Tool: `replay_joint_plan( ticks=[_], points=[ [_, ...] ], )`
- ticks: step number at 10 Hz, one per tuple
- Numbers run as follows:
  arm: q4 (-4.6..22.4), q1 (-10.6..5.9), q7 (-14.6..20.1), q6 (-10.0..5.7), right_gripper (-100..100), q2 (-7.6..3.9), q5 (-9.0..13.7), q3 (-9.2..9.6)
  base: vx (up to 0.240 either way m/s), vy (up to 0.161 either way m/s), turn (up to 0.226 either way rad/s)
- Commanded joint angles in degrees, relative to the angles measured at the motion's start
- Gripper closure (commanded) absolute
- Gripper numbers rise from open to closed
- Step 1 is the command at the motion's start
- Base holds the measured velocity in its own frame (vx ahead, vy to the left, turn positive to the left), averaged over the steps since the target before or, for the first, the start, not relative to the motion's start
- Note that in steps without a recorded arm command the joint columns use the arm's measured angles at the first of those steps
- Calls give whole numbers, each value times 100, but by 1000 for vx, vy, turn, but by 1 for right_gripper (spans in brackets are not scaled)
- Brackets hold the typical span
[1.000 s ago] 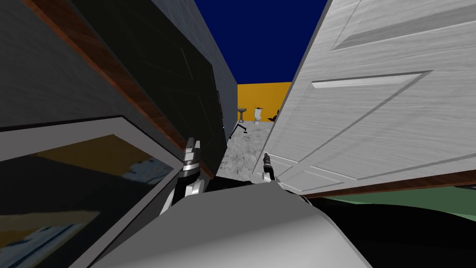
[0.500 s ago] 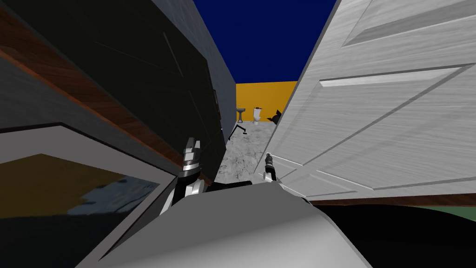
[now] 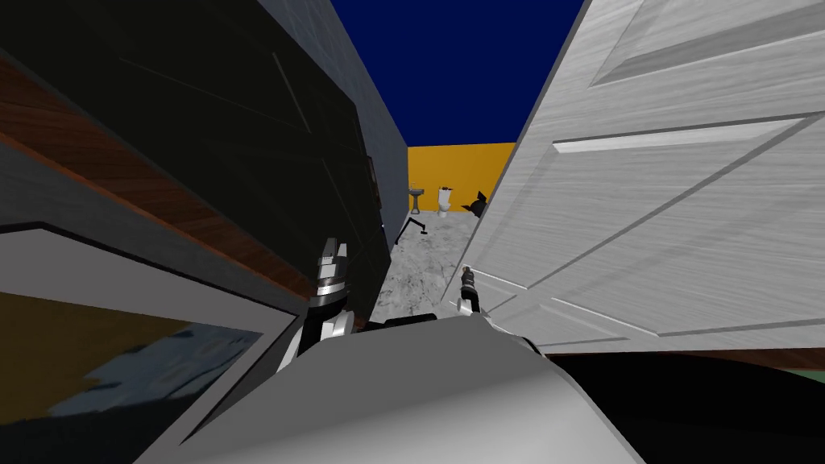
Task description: Push the door open
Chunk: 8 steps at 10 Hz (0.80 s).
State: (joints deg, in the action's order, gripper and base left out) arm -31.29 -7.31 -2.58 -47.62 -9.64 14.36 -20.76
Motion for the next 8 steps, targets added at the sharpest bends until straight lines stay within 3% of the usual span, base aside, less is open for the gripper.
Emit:
replay_joint_plan(
  ticks=[1,5,7,8],
  points=[
    [-236,130,-27,81,100,-51,41,-83,126,13,-41],
    [-202,148,-100,74,100,-96,173,-301,164,6,-46],
    [41,148,-100,74,100,-96,173,-301,97,-9,-18],
    [-95,148,-100,74,100,-96,173,-301,-7,-15,13]
  ],
)
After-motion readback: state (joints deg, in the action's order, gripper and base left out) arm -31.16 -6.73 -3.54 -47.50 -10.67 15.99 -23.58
